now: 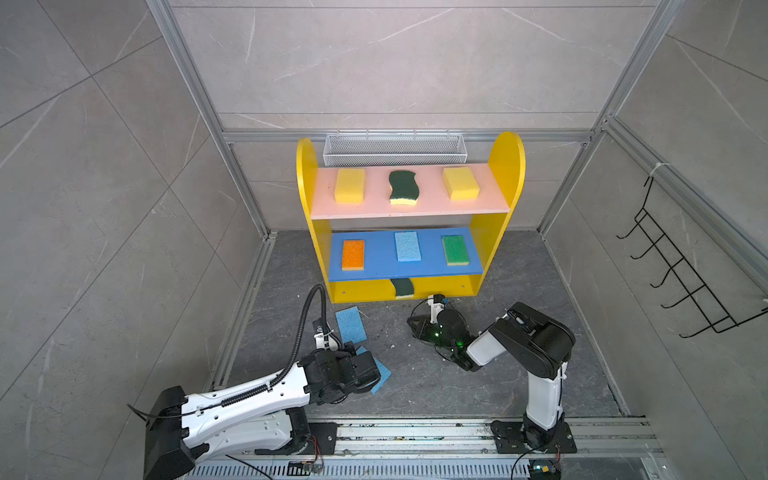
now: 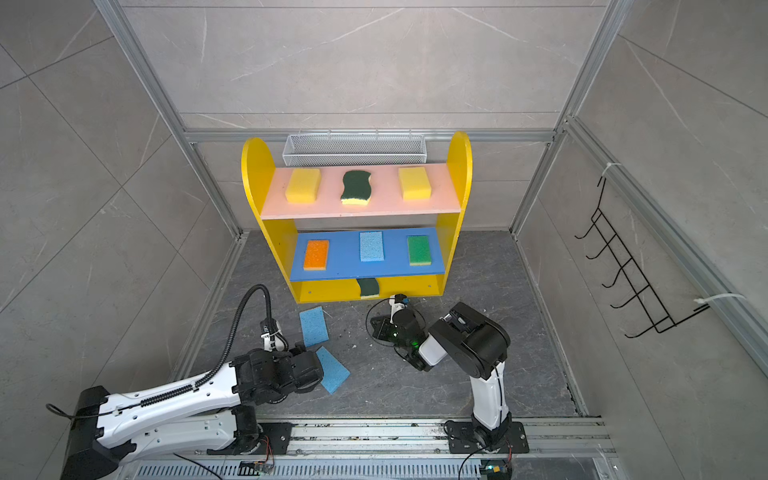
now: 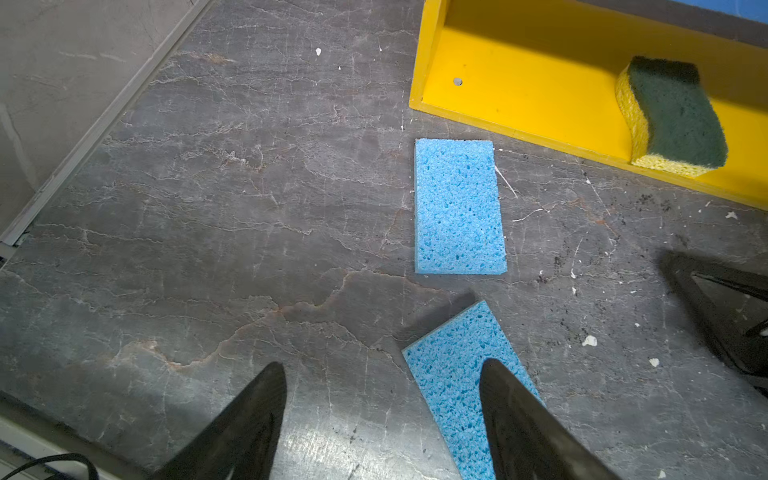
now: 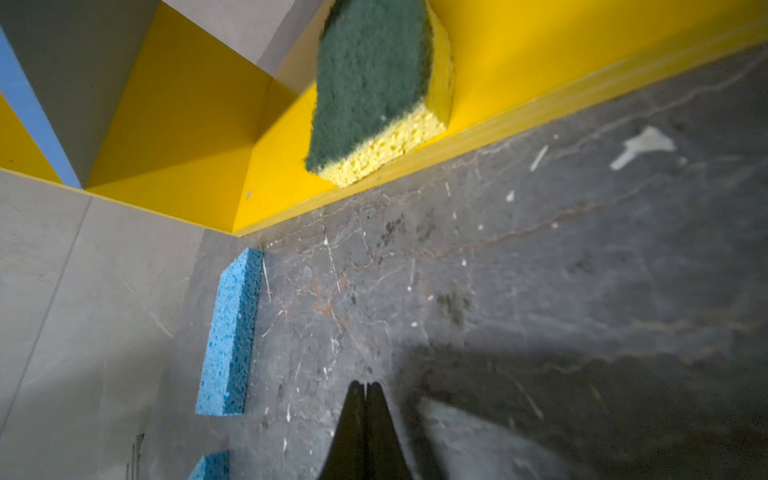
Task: Place and organize the cleaning sponges onto the shelf
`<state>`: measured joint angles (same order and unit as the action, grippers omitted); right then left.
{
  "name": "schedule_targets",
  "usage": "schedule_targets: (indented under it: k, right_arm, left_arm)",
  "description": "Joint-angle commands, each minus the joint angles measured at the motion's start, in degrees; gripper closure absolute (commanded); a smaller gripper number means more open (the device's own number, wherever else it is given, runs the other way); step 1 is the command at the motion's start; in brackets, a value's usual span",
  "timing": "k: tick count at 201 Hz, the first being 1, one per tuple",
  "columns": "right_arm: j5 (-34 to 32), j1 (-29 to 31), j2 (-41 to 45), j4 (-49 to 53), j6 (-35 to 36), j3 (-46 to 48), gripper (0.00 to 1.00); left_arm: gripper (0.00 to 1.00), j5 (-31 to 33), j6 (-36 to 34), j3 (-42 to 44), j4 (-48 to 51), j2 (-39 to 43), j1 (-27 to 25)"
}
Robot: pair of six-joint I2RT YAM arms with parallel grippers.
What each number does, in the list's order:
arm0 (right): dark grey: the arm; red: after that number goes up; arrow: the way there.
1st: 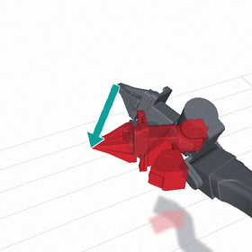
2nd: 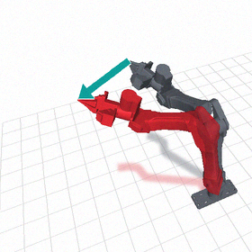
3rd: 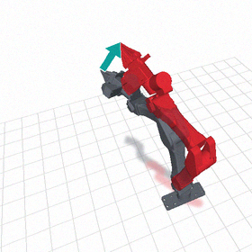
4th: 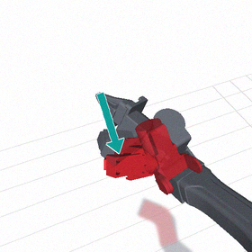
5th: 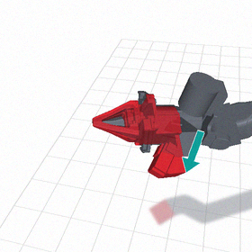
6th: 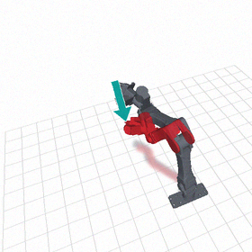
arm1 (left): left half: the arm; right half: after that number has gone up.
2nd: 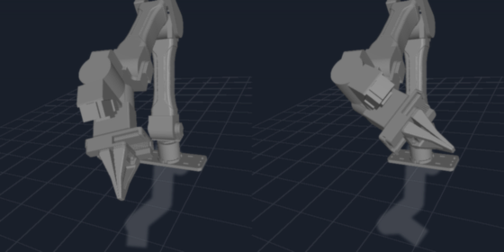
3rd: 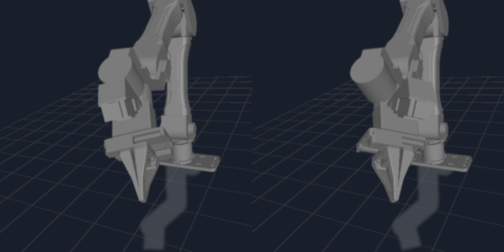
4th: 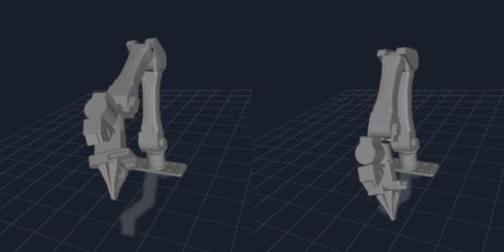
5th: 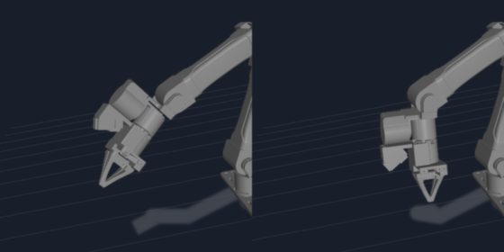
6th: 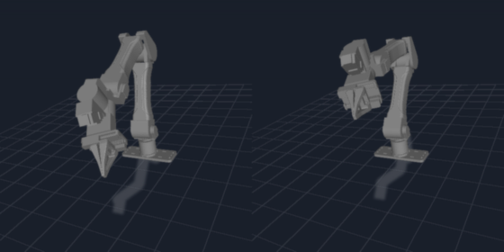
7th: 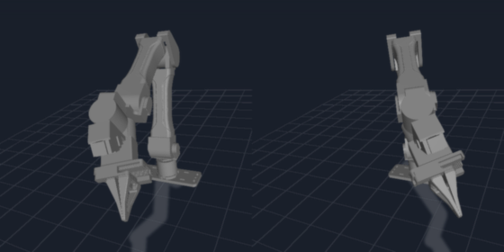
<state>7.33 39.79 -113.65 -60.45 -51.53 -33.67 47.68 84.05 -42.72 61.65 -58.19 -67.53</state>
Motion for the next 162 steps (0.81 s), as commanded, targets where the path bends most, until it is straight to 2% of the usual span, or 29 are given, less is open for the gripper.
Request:
schedule_targets:
  k: [1, 59, 105, 162]
  right_arm:
    - [0.58, -0.45, -4.11, 1.23, -1.89, 0.08, 1.0]
    - [2.51, -1.08, -9.78, -3.77, -6.51, -2.56, 1.0]
    - [-0.38, -0.55, -11.26, -7.81, -16.9, -1.58, 1.0]
    - [-4.31, 2.6, -10.6, -3.54, -20.2, -5.32, 1.0]
  left_arm:
    - [0.24, 2.3, 2.15, -1.38, 1.11, -1.26, -0.23]
    - [0.24, 3.47, 3.4, -1.14, -0.49, -2.18, -0.24]
    - [0.24, 4.07, 3.63, -0.09, -1.6, -0.5, -0.23]
    - [0.24, 3.64, 4.93, 1.46, -1.78, 0.82, -0.24]
